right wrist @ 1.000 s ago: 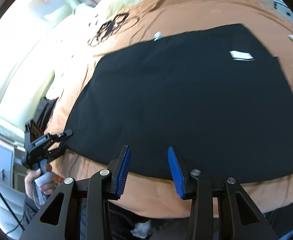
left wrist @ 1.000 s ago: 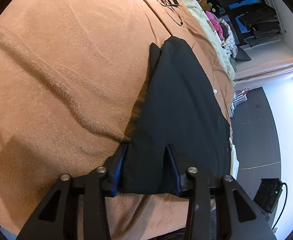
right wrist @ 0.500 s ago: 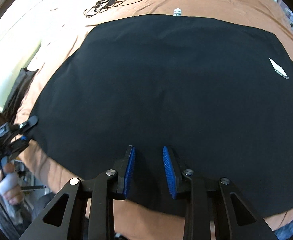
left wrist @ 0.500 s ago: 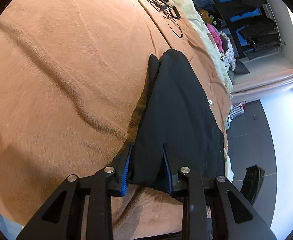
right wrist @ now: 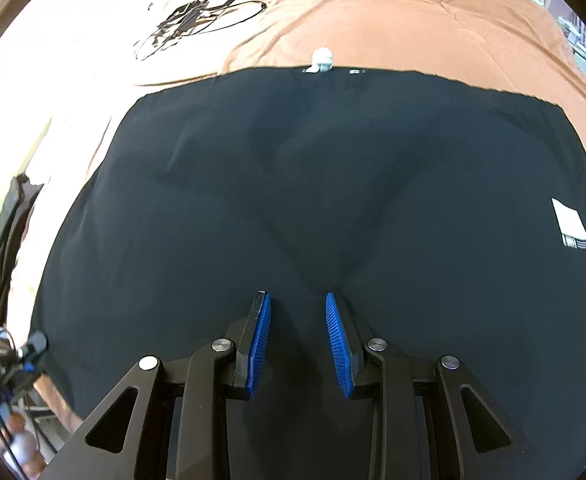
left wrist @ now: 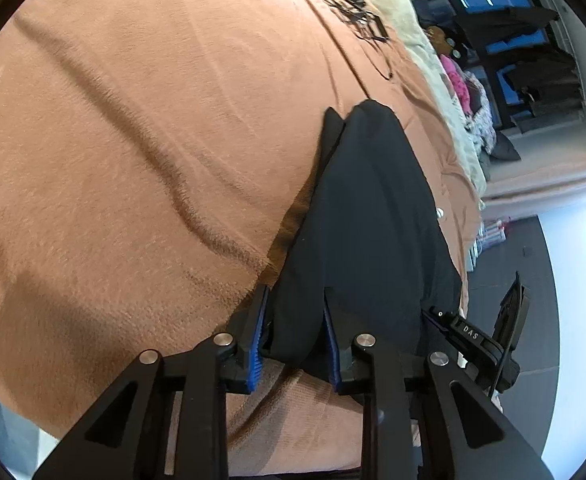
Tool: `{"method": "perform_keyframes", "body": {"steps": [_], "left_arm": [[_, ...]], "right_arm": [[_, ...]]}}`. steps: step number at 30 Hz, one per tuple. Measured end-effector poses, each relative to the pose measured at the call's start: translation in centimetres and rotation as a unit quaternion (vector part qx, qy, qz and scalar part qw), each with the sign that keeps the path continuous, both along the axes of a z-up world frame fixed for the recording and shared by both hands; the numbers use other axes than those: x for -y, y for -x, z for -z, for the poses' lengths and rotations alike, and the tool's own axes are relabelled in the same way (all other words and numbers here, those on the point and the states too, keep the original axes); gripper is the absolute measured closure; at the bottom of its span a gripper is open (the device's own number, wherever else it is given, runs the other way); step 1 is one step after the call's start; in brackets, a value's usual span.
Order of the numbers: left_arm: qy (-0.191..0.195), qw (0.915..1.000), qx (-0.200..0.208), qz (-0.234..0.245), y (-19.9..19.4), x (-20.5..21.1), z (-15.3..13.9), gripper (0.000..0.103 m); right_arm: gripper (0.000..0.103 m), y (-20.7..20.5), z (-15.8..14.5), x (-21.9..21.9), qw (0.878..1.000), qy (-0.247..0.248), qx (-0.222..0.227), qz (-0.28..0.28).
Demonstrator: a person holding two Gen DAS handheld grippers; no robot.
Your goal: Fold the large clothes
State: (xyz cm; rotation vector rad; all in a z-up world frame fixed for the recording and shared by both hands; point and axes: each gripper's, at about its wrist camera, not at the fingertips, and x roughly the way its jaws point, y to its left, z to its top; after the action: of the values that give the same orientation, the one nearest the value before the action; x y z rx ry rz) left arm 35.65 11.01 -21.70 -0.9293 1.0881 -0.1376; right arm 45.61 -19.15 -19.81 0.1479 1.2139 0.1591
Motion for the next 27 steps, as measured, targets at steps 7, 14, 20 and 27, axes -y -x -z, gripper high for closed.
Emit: {"method": "perform_keyframes", "body": {"steps": [7,14,20,27], "left_arm": [[-0.001,0.9995,-0.023,-0.022,-0.1,0.2,0.6,0.079],[0.0,0.9989,-0.036,-0.03,-0.5,0.2,1.3,0.079],[-0.004,0.9993,-0.026,-0.027,-0.4,0.4,0.8,0.085],[0.009,0.9996,0.023,-0.008,0.2,0.7,-2.6,0.088]], "right_arm": [[0.073,-3.0,0.1,0.3,1.0,0.0,0.008,0.004],[0.073,-6.0,0.9,1.6,0.999,-0.038,0.005,0.013],[0.076,-8.3,1.0,2.6,0.996,-0.075,0.009,0.04],[0.076,-9.7,-2.0,4.2,0.996,-0.069,0.027,0.042]]}}
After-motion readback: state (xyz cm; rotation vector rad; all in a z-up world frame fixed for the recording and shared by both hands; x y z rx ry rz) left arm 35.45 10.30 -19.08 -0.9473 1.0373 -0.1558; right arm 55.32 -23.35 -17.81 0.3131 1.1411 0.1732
